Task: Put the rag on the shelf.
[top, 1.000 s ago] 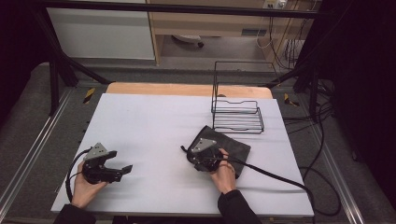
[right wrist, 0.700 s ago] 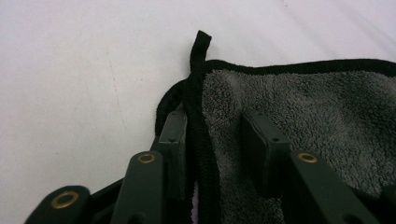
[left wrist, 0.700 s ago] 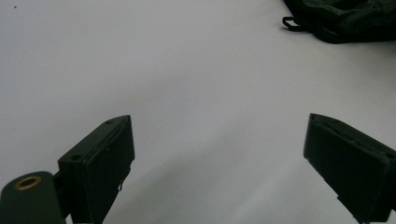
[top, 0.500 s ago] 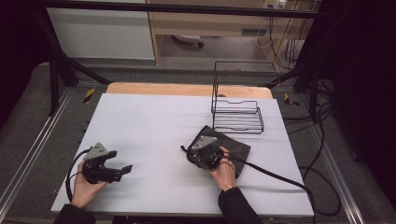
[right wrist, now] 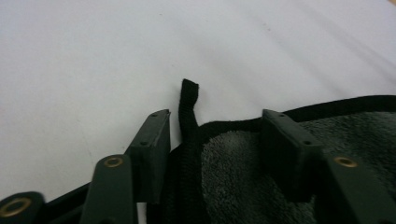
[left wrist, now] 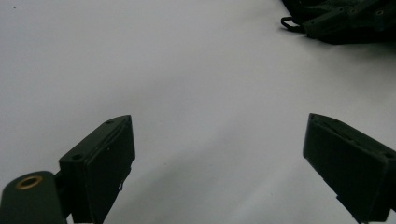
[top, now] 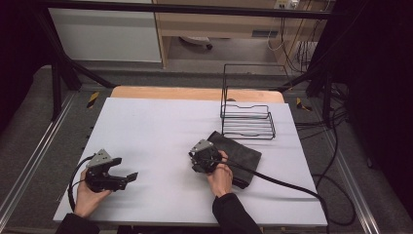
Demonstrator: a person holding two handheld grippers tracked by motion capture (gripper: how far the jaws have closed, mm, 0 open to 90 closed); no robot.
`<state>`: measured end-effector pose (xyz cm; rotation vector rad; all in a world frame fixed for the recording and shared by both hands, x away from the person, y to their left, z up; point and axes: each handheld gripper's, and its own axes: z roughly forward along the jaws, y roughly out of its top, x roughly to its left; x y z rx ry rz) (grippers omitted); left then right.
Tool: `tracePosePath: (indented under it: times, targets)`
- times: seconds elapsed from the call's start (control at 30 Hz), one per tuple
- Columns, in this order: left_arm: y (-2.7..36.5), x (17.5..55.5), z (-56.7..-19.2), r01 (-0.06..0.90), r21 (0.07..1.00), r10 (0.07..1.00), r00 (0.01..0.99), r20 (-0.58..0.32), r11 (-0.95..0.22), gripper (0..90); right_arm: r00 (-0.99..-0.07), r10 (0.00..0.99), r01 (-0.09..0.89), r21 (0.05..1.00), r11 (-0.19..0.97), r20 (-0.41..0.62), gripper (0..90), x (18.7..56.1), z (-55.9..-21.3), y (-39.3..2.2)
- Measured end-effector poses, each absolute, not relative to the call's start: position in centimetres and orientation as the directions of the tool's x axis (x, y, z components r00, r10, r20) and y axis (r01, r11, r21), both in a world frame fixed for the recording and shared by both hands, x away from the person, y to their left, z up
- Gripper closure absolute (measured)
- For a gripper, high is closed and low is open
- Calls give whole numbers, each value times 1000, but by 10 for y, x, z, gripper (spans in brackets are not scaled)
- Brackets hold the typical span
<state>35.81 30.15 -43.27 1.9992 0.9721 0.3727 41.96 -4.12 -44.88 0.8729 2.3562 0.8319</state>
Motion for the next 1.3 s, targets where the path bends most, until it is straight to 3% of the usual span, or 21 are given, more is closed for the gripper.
tracePosePath:
  times: [0.13, 0.2, 0.4, 0.77, 1.03, 1.3]
  targets:
    - [302, 357, -432, 495, 808, 755, 648, -97, -321, 92, -674, 702, 412, 671, 616, -231, 565, 421, -448, -43]
    - [302, 358, -432, 495, 805, 754, 651, -94, -327, 92, -669, 702, 419, 657, 627, -243, 668, 422, -446, -43]
    - [301, 358, -432, 494, 805, 752, 652, -93, -329, 93, -668, 715, 435, 671, 601, -207, 754, 425, -443, -49]
    - [300, 358, -433, 496, 805, 752, 652, -96, -326, 95, -734, 665, 397, 710, 582, -134, 777, 416, -425, -54]
    - [299, 358, -433, 497, 804, 752, 652, -96, -328, 95, -832, 554, 365, 764, 533, 11, 775, 392, -423, -45]
    - [299, 358, -433, 496, 803, 752, 652, -95, -329, 95, -884, 466, 320, 763, 562, 28, 773, 375, -424, -36]
